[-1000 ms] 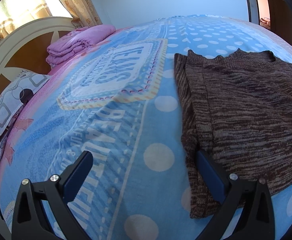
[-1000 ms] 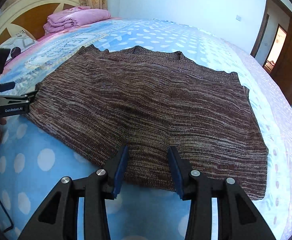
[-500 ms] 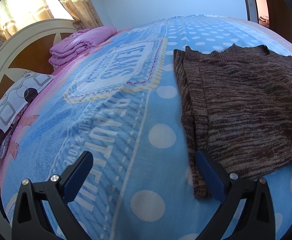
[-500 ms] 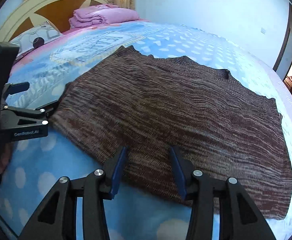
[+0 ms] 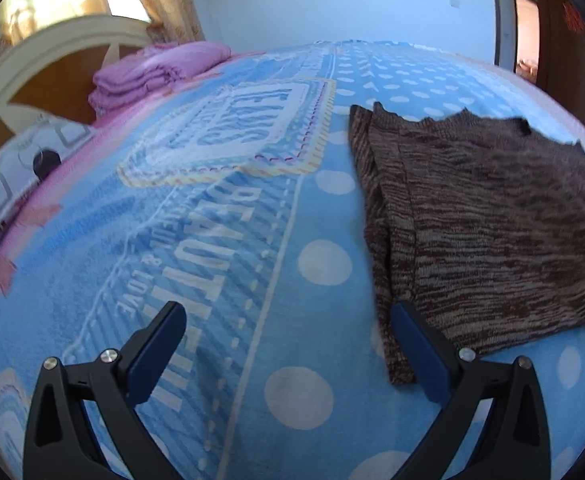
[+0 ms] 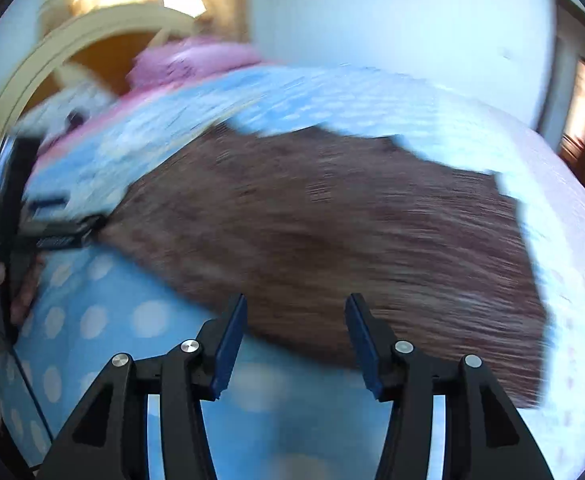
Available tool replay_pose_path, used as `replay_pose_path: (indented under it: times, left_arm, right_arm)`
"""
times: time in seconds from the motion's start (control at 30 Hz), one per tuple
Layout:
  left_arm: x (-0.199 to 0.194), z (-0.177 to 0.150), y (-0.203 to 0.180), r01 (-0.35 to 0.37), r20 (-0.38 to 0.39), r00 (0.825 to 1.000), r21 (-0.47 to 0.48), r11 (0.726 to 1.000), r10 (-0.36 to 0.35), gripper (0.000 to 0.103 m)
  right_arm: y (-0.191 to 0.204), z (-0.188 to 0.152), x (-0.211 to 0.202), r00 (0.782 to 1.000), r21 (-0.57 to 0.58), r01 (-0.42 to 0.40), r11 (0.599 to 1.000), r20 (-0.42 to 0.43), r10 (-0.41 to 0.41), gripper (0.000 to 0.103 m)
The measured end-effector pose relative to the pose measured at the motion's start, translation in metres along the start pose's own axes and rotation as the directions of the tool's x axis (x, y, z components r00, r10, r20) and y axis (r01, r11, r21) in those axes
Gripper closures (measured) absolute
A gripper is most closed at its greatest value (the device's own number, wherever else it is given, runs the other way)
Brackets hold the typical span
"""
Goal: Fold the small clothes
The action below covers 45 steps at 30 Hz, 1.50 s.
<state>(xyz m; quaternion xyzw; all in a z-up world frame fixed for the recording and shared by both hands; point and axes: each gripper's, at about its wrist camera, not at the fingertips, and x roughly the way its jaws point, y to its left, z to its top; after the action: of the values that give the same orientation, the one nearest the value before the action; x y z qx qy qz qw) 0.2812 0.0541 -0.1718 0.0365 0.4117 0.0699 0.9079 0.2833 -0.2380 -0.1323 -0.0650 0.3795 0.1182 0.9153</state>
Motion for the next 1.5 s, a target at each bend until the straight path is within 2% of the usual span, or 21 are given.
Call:
replay_pose_path:
  times: [0.1, 0.13, 0.2, 0.23, 0.3, 0.4, 0.5, 0.57, 0.6, 0.63, 0.67, 0.73, 0.77, 0.87, 0.97, 1.1, 1.27, 1.37, 1.5]
  left_arm:
    - [0.0, 0.0, 0.004, -0.03, -0.004, 1.0, -0.036, 0.999, 0.03, 0.0]
    - [0.0, 0.0, 0.004, -0.04, -0.005, 0.999, -0.04, 0.998, 0.04, 0.0]
    - [-0.003, 0.001, 0.003, -0.056, 0.0, 0.998, -0.036, 0.998, 0.056, 0.0]
    - [-0.005, 0.002, 0.003, -0.056, 0.006, 0.998, -0.029, 0.998, 0.056, 0.0]
    - [-0.009, 0.006, 0.002, -0.047, 0.014, 0.999, -0.006, 0.999, 0.047, 0.0]
    - [-0.014, 0.017, 0.005, -0.04, 0.028, 0.999, 0.021, 0.999, 0.039, 0.0]
    - [-0.008, 0.032, 0.009, 0.0, 0.012, 1.0, 0.024, 1.0, 0.0, 0.0]
    - [-0.002, 0.041, 0.011, 0.005, 0.015, 1.0, 0.027, 1.0, -0.005, 0.0]
    - [0.0, 0.046, 0.011, 0.009, 0.023, 1.0, 0.034, 0.999, -0.01, 0.0]
    - [0.004, 0.051, 0.011, 0.011, 0.026, 1.0, 0.041, 0.999, -0.013, 0.0]
    - [0.008, 0.055, 0.012, 0.01, 0.024, 1.0, 0.045, 0.999, -0.011, 0.0]
    - [0.016, 0.064, 0.014, 0.046, 0.015, 0.999, 0.043, 0.998, -0.046, 0.0]
    - [0.019, 0.066, 0.014, 0.055, 0.007, 0.998, 0.04, 0.998, -0.055, 0.0]
    - [0.03, 0.077, 0.01, 0.085, -0.019, 0.996, 0.047, 0.995, -0.085, 0.0]
    - [0.038, 0.086, 0.003, 0.132, -0.038, 0.991, 0.031, 0.991, -0.131, 0.0]
    - [0.047, 0.094, -0.009, 0.184, -0.046, 0.982, 0.055, 0.981, -0.182, 0.0]
    - [0.068, 0.103, -0.018, 0.202, -0.075, 0.977, 0.053, 0.978, -0.198, 0.0]
    - [0.079, 0.109, -0.025, 0.204, -0.091, 0.976, 0.06, 0.977, -0.198, 0.0]
    - [0.088, 0.115, -0.032, 0.176, -0.088, 0.982, 0.075, 0.981, -0.169, 0.0]
  right_arm:
    - [-0.054, 0.002, -0.001, 0.99, 0.089, 0.143, 0.986, -0.031, -0.141, 0.051]
    - [-0.075, 0.0, 0.001, 0.985, 0.136, 0.167, 0.977, -0.058, -0.16, 0.056]
    - [-0.105, -0.01, 0.009, 0.974, 0.192, 0.201, 0.96, -0.142, -0.175, 0.07]
    - [-0.114, -0.019, 0.012, 0.977, 0.216, 0.168, 0.962, -0.165, -0.134, 0.071]
    - [-0.118, -0.029, 0.005, 0.984, 0.223, 0.136, 0.965, -0.144, -0.106, 0.073]
    - [-0.107, -0.036, -0.003, 0.982, 0.21, 0.143, 0.967, -0.154, -0.112, 0.074]
    - [-0.094, -0.039, -0.006, 0.973, 0.161, 0.182, 0.97, -0.169, -0.154, 0.074]
    - [-0.087, -0.033, -0.01, 0.963, 0.134, 0.236, 0.962, -0.167, -0.213, 0.074]
    - [-0.081, -0.031, -0.015, 0.958, 0.131, 0.264, 0.956, -0.151, -0.244, 0.072]
    - [-0.072, -0.026, -0.018, 0.961, 0.126, 0.263, 0.956, -0.126, -0.248, 0.065]
    - [-0.062, -0.022, -0.022, 0.969, 0.113, 0.237, 0.965, -0.098, -0.226, 0.06]
    - [-0.026, -0.011, -0.023, 0.987, 0.045, 0.155, 0.987, -0.043, -0.153, 0.044]
    - [-0.006, -0.006, -0.02, 0.992, -0.007, 0.125, 0.992, -0.029, -0.125, 0.042]
    - [0.051, 0.004, -0.004, 0.997, -0.151, 0.063, 0.987, -0.026, -0.068, 0.042]
    - [0.1, 0.011, 0.012, 0.999, -0.267, 0.034, 0.963, -0.008, -0.037, 0.042]
    - [0.142, 0.014, 0.03, 1.0, -0.358, 0.002, 0.934, 0.001, -0.002, 0.042]
    - [0.172, 0.014, 0.054, 1.0, -0.438, 0.025, 0.898, -0.005, -0.03, 0.042]
    - [0.178, 0.017, 0.06, 0.999, -0.448, 0.044, 0.893, 0.009, -0.044, 0.042]
    - [0.186, 0.024, 0.067, 0.998, -0.467, 0.062, 0.882, 0.026, -0.056, 0.042]
